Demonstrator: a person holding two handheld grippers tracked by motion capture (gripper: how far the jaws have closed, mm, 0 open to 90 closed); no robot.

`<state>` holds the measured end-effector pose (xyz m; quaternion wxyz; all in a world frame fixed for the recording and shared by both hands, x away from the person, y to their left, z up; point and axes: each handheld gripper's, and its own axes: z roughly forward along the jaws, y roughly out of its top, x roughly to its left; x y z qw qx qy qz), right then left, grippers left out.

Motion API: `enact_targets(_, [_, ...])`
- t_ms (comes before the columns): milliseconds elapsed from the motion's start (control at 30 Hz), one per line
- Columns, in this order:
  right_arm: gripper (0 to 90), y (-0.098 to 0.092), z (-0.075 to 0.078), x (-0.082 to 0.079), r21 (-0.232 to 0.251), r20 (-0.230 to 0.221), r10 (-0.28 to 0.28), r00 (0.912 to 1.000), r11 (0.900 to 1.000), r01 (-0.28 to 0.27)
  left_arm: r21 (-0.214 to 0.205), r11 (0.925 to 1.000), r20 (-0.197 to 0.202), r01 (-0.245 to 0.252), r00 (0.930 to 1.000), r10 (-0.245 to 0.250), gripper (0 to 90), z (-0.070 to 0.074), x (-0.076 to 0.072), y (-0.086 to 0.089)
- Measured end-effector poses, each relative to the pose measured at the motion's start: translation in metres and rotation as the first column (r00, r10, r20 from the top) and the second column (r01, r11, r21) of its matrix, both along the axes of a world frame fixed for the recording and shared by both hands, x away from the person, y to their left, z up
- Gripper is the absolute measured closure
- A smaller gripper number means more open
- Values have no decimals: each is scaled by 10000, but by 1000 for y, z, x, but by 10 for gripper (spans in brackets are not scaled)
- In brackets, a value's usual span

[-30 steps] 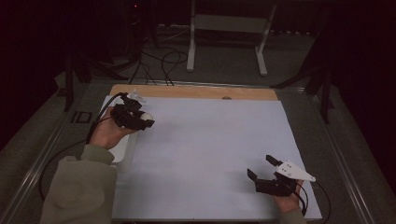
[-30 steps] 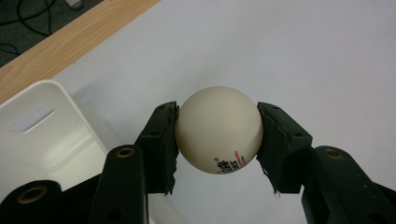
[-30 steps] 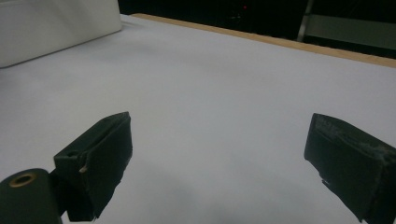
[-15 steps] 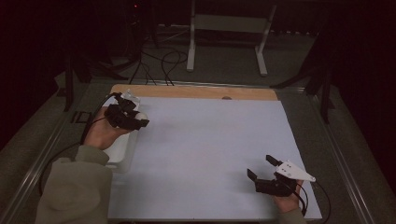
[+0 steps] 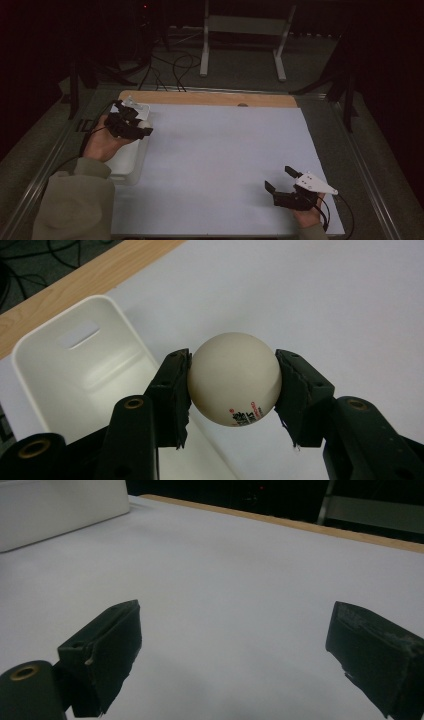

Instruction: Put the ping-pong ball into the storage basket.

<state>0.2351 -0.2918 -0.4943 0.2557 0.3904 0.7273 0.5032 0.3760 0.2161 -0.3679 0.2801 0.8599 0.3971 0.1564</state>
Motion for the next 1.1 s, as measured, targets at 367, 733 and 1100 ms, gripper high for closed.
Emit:
enact_targets(367, [73,1,0,0,-44,-22,3,10000,10000,-3,7,9995,-20,-303,9995,303,511,-2,-4,15])
enact_targets(733, [73,1,0,0,-17,-20,-13,10000,10000,13,107,9984,-59,-549,9985,550,510,-6,-6,24])
enact_targets(1100, [73,1,-1,0,-44,-33,-8,10000,10000,7,82,9972,-167,-741,9971,742,510,-12,-8,31])
